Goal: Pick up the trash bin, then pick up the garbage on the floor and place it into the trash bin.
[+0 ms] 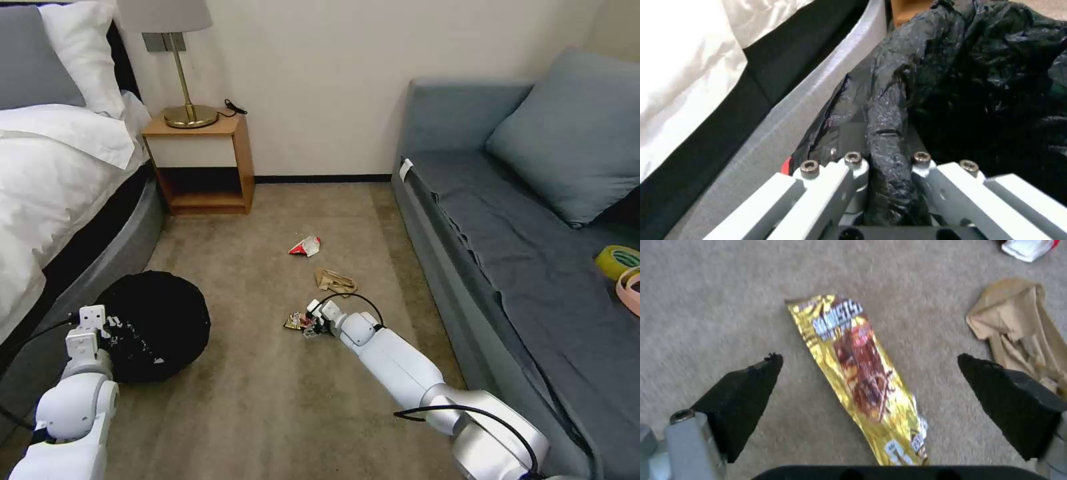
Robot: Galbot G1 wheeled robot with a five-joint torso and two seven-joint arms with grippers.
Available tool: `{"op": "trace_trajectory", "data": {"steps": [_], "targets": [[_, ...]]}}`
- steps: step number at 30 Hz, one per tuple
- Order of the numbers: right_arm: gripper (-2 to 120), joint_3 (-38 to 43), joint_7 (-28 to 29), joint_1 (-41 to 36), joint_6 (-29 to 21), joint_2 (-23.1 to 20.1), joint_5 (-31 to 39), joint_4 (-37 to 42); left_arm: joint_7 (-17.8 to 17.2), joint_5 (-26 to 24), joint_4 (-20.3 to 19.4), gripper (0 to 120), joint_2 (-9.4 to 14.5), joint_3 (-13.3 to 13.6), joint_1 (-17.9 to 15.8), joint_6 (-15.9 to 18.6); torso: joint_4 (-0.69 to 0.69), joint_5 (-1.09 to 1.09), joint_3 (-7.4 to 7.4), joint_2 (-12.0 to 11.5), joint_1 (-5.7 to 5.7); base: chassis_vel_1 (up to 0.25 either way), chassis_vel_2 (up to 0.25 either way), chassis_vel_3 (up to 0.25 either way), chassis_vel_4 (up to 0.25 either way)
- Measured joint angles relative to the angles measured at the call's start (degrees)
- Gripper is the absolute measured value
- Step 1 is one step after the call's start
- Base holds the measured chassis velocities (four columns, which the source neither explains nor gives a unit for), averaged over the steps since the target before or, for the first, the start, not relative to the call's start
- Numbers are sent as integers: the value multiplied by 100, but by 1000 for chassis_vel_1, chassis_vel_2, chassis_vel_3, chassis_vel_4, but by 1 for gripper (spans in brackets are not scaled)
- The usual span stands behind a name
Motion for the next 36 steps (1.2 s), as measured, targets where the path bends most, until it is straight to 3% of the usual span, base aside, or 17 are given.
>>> {"op": "trace_trajectory", "data": {"steps": [25, 30, 36], "targets": [[100, 605, 124, -31, 631, 229, -1279, -814, -5, 84, 121, 4, -23, 154, 1, -68, 0, 0, 0, 1, 0, 0, 0, 0, 0], [100, 618, 136, -107, 597, 156, -1004, -540, -6, 82, 122, 4, -2, 151, -15, -68, 0, 0, 0, 1, 0, 0, 0, 0, 0], [100, 583, 281, -272, 165, -72, -18, 375, -15, 51, 101, 4, 3, 109, -48, -37, 0, 0, 0, 1, 0, 0, 0, 0, 0]]}}
